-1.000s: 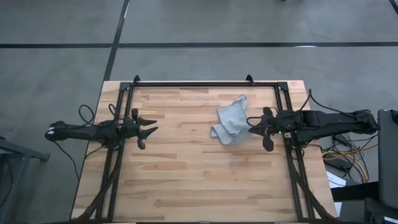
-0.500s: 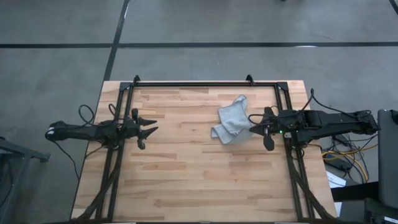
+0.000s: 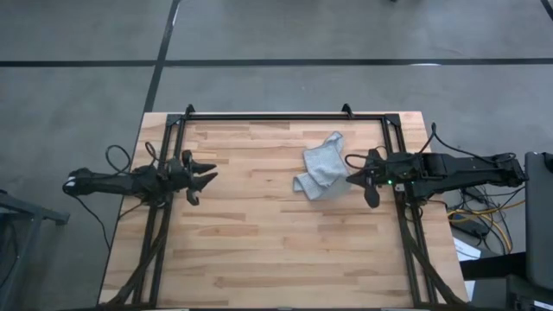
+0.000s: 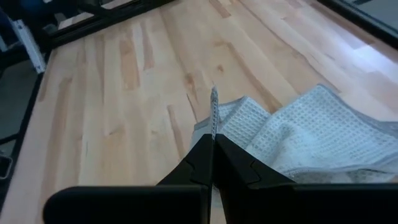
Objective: Fold microfiber towels
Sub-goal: Fold the gray on the table
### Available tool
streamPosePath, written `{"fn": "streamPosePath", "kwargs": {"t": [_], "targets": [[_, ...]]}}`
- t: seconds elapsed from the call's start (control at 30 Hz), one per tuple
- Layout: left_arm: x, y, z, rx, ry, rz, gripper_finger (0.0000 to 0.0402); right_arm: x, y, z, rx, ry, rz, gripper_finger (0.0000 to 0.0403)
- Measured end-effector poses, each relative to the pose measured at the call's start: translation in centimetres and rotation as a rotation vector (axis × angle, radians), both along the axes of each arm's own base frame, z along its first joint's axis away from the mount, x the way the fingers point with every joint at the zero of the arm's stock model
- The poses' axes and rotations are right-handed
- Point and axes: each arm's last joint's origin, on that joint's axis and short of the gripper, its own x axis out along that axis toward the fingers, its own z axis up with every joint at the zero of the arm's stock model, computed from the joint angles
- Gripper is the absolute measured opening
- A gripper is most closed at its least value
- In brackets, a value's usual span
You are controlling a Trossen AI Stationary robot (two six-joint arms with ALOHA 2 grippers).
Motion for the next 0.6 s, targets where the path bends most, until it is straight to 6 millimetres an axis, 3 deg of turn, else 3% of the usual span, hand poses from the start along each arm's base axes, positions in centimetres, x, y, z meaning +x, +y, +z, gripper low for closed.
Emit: {"fn": "streamPosePath", "kwargs": {"t": [0.33,0.6], "targets": [[0.6,-0.1,-1.4,-0.077,0.168,-0.025,0.0140,0.2,0.0,-0.3,-0.008,0.019,-0.013,0.0008],[2.2,-0.4,1.5,0.004,0.251,-0.056,0.0140,0.9,-0.1,-0.9,-0.021,0.066,-0.028,0.0008]]}}
